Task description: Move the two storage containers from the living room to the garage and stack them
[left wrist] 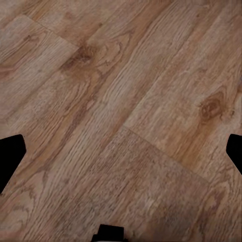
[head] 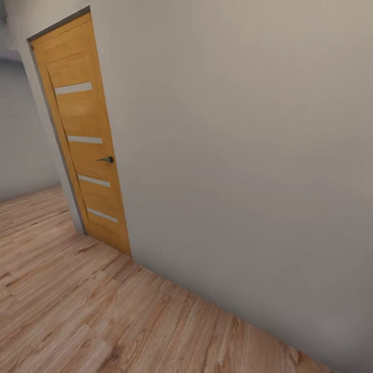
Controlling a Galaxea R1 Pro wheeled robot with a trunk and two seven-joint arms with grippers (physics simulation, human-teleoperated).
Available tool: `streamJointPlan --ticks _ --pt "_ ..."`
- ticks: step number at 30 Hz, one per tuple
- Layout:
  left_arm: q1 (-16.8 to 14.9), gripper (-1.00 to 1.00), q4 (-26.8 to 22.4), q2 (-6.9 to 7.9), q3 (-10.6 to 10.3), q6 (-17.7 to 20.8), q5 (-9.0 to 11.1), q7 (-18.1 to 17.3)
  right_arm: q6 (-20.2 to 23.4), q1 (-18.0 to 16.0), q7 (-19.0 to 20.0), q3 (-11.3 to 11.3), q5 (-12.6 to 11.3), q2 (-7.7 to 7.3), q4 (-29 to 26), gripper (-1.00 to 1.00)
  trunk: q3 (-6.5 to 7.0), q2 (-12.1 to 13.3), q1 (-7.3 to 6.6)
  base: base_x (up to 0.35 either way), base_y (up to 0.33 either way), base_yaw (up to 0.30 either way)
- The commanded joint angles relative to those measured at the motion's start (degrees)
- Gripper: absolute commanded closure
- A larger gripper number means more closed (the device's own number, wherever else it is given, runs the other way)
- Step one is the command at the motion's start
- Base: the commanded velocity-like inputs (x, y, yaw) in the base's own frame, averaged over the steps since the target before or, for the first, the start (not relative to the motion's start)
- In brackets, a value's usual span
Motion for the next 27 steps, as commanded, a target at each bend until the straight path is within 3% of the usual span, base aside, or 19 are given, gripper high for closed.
streamJointPlan --ticks 1,27 --pt "-0.1 -1.0 0.22 -0.01 0.18 -0.3 0.04 0.03 -0.04 0.04 0.02 0.39 -0.28 -0.06 -0.13 -1.0 -0.05 -0.03 0.03 0.282 0.133 0.273" --pt "-0.1 -1.0 0.22 -0.01 0.18 -0.3 0.02 0.03 -0.04 0.04 -0.04 0.39 -0.28 -0.05 -0.13 -1.0 -0.05 -0.03 0.03 0.282 0.133 0.274"
